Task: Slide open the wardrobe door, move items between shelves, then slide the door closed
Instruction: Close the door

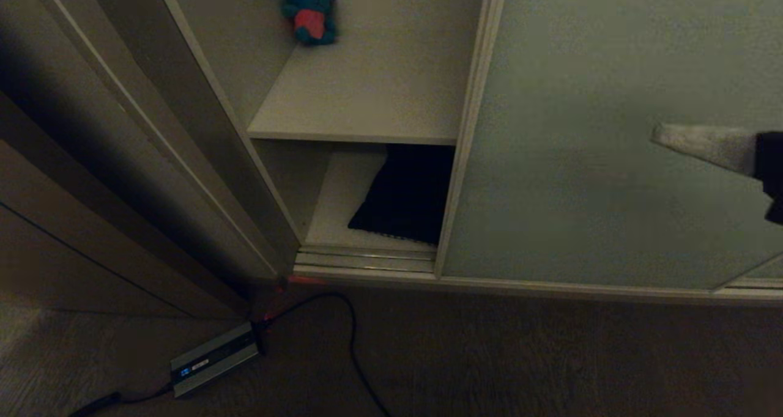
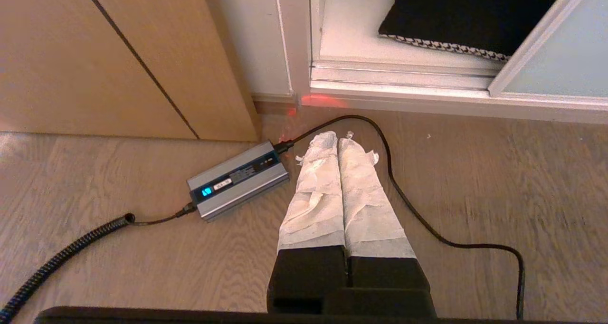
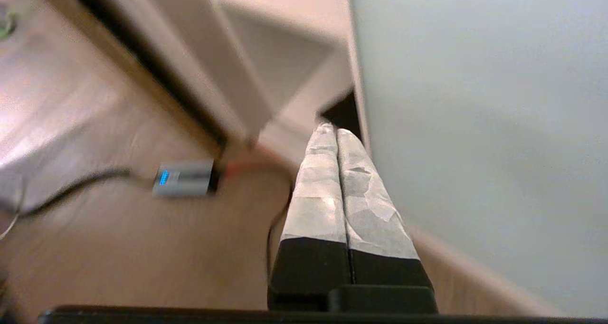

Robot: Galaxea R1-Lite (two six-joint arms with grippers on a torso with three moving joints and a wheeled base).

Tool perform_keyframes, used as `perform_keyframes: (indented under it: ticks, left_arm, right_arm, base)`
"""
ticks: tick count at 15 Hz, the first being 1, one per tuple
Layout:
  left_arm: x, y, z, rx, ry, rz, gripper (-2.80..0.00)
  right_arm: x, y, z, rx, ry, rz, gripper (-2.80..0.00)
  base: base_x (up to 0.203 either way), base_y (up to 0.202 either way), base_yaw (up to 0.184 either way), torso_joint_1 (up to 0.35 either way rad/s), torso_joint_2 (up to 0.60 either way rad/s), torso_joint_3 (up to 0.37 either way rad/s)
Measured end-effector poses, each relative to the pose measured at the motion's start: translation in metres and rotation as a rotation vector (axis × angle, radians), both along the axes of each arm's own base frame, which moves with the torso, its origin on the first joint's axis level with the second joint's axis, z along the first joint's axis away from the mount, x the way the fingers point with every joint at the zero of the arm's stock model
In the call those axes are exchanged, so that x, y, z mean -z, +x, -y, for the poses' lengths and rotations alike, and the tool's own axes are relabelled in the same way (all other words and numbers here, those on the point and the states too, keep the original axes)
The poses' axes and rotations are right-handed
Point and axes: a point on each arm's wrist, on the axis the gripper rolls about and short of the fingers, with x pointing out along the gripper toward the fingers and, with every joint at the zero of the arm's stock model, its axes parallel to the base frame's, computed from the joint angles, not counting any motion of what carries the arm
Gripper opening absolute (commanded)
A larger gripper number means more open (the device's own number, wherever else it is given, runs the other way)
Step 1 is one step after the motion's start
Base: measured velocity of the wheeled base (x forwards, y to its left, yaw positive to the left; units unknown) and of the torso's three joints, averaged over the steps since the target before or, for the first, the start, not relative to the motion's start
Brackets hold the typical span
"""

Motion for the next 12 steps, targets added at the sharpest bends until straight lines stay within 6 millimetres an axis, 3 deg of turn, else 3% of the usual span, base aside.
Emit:
perform_keyframes:
  ticks: [5, 12]
  left_arm:
    - [0.000, 0.000, 0.000, 0.000, 0.000, 0.000, -2.80]
    - [0.000, 0.000, 0.000, 0.000, 0.000, 0.000, -2.80]
  right_arm:
    - [-0.014, 0.054, -0.048, 0.055, 0.050, 0.159, -2.80]
    - [0.002, 0.101, -0.091, 0.156, 0.086, 0.173, -2.80]
  base:
    - [0.000, 0.000, 0.000, 0.000, 0.00, 0.000]
    - [0.000, 0.000, 0.000, 0.000, 0.00, 0.000]
